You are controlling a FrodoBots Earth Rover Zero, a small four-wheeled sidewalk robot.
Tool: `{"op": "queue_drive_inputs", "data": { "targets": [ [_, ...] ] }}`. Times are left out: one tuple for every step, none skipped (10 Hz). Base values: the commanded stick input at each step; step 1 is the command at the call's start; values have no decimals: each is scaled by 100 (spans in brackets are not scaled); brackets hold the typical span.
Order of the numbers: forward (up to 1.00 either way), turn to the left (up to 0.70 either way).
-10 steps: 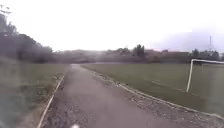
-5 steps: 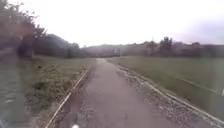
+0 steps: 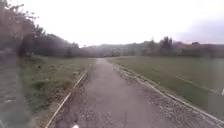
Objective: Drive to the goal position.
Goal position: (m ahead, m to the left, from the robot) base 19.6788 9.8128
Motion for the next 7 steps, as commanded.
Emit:
{"op": "queue_drive_inputs", "data": {
  "targets": [
    [45, 27],
    [45, 27],
    [45, 27],
    [45, 27],
    [45, 18],
    [45, 6],
    [45, 2]
  ]
}}
